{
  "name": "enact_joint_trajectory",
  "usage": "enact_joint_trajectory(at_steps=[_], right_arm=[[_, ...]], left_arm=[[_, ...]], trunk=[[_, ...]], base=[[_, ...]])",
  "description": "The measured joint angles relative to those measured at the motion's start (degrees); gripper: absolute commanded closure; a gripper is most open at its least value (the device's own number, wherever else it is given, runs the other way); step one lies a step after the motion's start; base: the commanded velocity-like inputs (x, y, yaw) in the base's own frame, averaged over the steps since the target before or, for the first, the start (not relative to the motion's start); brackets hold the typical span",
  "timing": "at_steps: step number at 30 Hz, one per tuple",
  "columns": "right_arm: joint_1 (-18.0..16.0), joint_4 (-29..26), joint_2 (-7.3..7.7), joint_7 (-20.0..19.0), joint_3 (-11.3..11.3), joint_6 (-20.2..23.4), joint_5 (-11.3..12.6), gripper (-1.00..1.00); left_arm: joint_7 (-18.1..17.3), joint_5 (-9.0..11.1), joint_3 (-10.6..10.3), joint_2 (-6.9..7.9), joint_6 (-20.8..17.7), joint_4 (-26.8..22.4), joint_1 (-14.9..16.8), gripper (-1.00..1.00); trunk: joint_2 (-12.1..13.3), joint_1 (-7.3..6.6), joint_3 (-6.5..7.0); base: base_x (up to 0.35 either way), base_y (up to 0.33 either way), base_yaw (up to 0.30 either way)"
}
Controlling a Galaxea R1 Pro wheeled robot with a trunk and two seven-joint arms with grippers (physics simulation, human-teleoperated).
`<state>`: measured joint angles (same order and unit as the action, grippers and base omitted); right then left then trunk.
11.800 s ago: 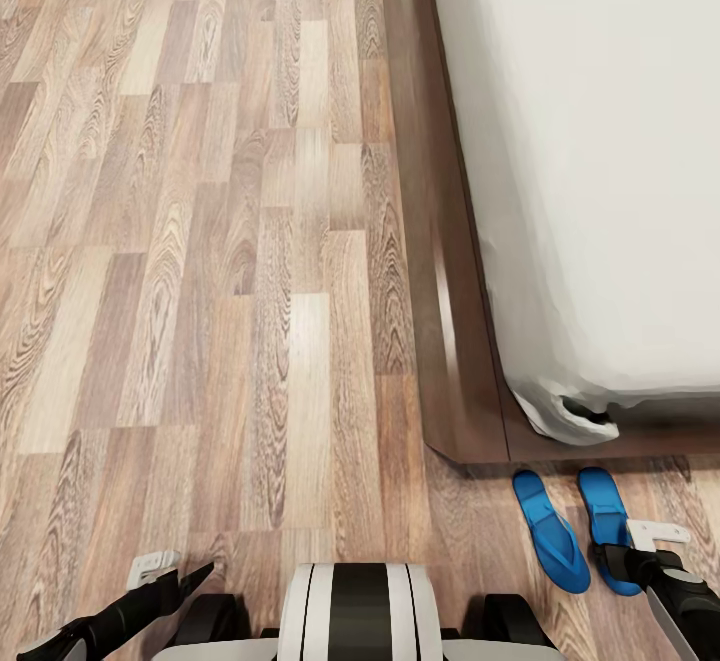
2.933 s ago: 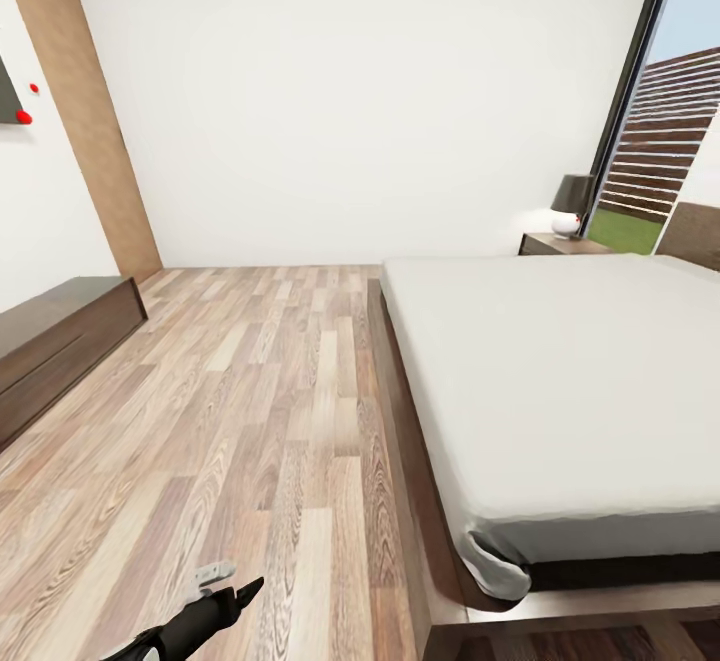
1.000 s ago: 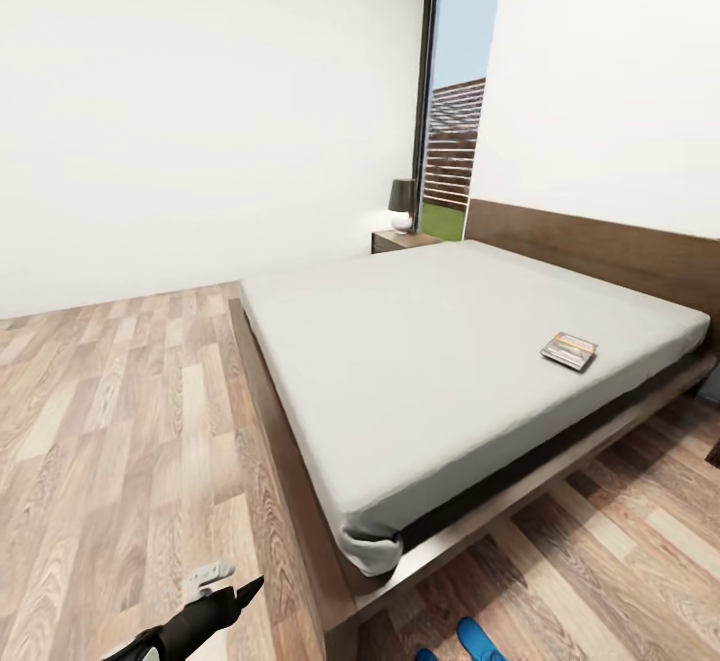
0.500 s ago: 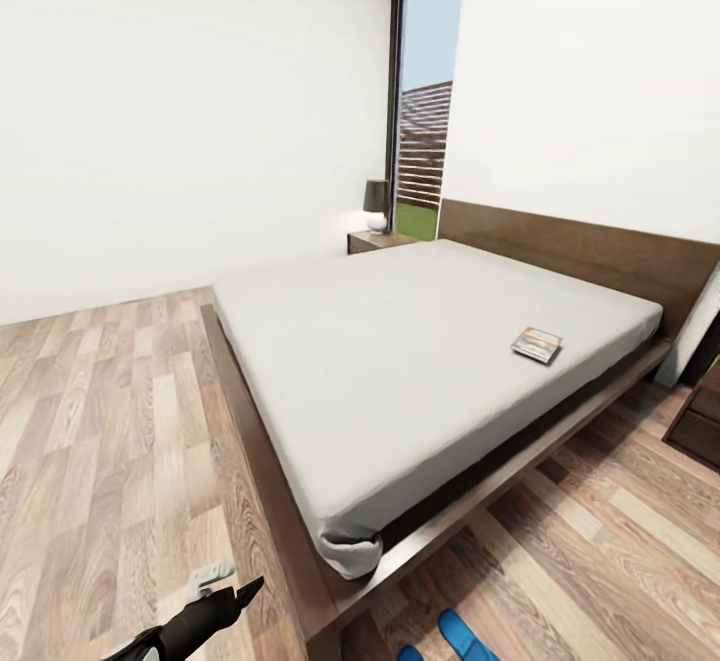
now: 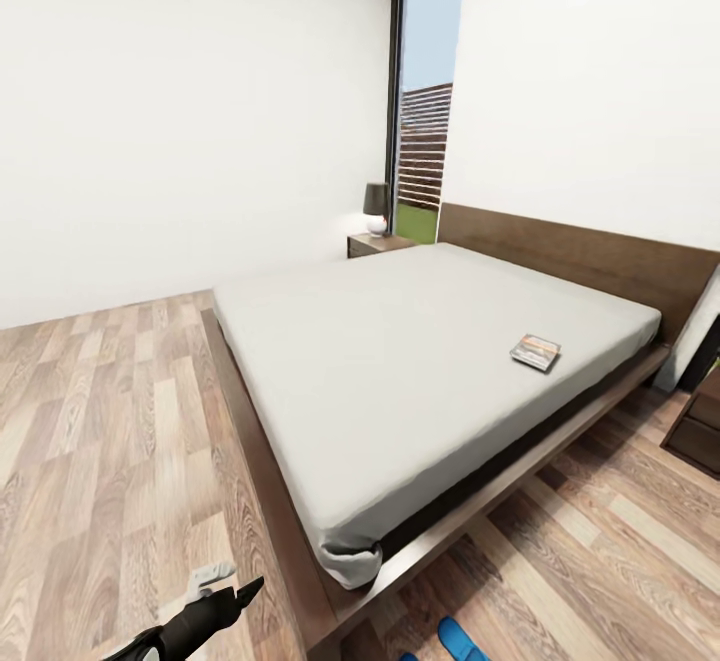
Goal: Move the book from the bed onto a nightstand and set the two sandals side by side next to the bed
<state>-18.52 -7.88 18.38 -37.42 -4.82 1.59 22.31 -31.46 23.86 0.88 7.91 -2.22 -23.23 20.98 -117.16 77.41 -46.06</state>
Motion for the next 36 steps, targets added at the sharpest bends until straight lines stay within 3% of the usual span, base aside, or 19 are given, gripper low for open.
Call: enact_joint_trajectory(at_steps=[12,18,36], right_arm=[[0.0,-0.06,0.0,0.0,0.0,0.0,0.0,-1.0],[0.02,-0.07,0.01,-0.03,0.0,0.0,0.01,-1.0],[0.02,-0.08,0.01,-0.09,0.01,0.0,0.01,-1.0]], left_arm=[[0.0,0.0,0.0,0.0,0.0,0.0,0.0,-1.0],[0.0,-0.01,0.0,-0.01,0.0,0.02,0.02,-1.0],[-0.01,-0.02,0.0,-0.04,0.07,0.03,0.02,-1.0]], trunk=[[4.81,-2.64,2.15],[7.22,-3.95,3.23],[7.23,-3.96,3.24]], base=[[0.0,0.0,-0.004],[0.0,0.0,-0.19],[0.0,-0.001,-0.279]])
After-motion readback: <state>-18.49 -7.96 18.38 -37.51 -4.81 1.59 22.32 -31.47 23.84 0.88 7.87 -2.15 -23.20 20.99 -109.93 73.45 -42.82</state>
